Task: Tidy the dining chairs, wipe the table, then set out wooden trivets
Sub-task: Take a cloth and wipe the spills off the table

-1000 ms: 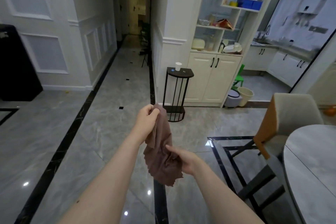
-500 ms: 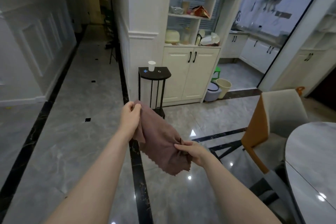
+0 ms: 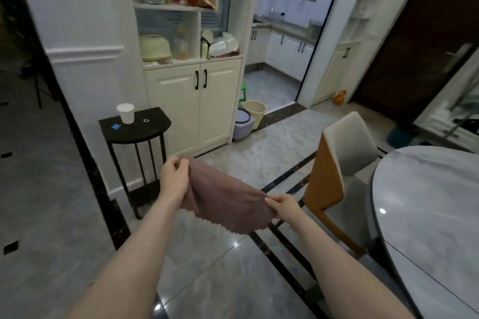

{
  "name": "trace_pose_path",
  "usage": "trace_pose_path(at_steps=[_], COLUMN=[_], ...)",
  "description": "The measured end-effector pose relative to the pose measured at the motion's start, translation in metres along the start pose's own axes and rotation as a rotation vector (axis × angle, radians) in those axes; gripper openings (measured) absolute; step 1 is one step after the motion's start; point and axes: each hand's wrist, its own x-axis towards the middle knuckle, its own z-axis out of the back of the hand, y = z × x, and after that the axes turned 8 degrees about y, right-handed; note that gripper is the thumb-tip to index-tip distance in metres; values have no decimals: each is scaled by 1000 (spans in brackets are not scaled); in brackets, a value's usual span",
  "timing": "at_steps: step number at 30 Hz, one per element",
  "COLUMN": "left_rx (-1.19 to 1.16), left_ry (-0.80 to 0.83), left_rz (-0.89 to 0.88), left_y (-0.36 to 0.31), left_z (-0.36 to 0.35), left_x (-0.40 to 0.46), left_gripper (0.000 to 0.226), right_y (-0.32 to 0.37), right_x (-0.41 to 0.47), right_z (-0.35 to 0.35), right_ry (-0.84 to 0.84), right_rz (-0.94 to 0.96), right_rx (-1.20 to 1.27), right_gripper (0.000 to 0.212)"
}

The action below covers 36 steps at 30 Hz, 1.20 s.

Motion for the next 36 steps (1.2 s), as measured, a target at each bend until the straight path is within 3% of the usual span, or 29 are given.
trace_pose_path(at_steps=[3,7,12,18,22,30,36], left_rx=[-6,-10,3,54,152,317,323], left_ry=[49,60,75,42,81,415,658], left_rz=[-8,-27,-4,13,-15,-273,-430], left_y=[-3,-16,-33,-42,-44,-70,-99], left_z=[-38,-92,-156,-215,-264,-395,-515], left_x=[59,141,251,348,421,542,609], left_gripper=[22,16,16,19,20,11,15], right_y=[8,27,55,85,105,165,197], right_x=[52,126,216,307,373,517,619], right_z=[29,70,135,200,238,298,363], right_ry=[-101,-219,-178,-224,-191,-166,-256], right_rz=[29,45,-28,-52,-110,-304,-311], right_rx=[-132,-261,-243,-91,159,609,887], right_gripper=[25,44,30,22,21,17,16])
